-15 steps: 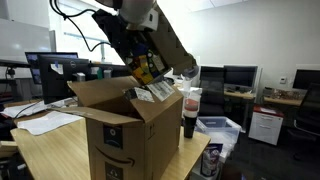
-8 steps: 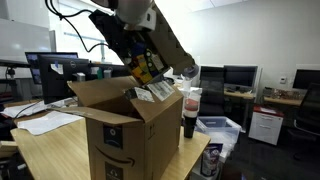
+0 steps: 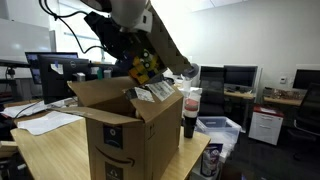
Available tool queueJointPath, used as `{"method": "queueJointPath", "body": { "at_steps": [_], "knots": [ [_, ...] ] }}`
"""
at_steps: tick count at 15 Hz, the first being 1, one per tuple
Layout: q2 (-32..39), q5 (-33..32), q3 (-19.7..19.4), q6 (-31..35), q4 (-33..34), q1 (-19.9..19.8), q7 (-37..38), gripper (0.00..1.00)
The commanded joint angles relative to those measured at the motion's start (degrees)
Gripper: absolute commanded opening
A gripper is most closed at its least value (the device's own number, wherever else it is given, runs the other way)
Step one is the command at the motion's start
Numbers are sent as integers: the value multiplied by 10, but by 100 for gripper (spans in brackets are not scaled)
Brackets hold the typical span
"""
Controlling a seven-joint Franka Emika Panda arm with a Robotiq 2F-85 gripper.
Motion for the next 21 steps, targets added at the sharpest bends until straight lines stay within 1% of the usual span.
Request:
{"method": "queueJointPath", "body": {
  "at_steps": [1,11,17,21],
  "knots": [
    [-26,25,-1,-4,-25,-8,-20,3],
    [-19,52,-7,-4,-25,-9,-20,3],
    [-10,99,-9,-22,-32,-7,-41,3],
    [-7,113,-8,-33,-41,-8,-52,3]
  ]
}}
